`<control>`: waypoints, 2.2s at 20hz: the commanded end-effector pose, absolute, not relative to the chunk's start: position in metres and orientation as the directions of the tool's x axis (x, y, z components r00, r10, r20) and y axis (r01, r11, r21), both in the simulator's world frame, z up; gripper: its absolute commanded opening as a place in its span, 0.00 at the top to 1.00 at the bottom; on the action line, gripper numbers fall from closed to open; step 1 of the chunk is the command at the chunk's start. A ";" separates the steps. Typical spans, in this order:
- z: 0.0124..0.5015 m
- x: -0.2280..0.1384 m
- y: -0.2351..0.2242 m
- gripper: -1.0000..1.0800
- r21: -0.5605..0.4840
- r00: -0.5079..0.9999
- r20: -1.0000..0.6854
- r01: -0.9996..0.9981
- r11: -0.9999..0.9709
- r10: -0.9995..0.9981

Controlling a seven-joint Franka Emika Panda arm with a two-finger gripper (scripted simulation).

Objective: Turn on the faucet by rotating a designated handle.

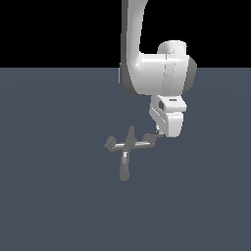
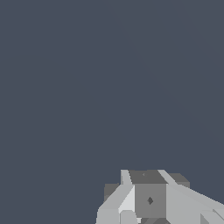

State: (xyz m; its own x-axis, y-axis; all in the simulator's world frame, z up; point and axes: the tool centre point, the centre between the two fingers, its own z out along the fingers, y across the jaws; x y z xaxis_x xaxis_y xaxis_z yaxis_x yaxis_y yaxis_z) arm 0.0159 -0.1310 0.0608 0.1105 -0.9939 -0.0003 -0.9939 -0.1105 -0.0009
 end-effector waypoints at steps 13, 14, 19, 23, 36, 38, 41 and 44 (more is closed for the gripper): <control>0.061 -0.025 -0.137 1.00 0.000 0.109 0.000 -0.994 -0.109 -0.994; 0.061 -0.025 -0.137 1.00 0.000 0.109 0.000 -0.994 -0.109 -0.994; 0.061 -0.032 -0.134 1.00 -0.003 0.099 0.004 -0.995 -0.099 -0.995; 0.061 -0.042 -0.121 1.00 -0.001 0.105 0.002 -0.995 -0.105 -0.995; 0.061 -0.049 -0.078 1.00 0.000 0.107 0.001 -0.994 -0.107 -0.994; 0.061 -0.057 -0.124 1.00 0.003 0.033 0.016 -0.999 -0.033 -0.999; 0.061 -0.046 -0.103 1.00 0.002 0.055 0.012 -0.998 -0.055 -0.998; 0.061 -0.036 -0.082 1.00 0.001 0.077 0.007 -0.997 -0.077 -0.997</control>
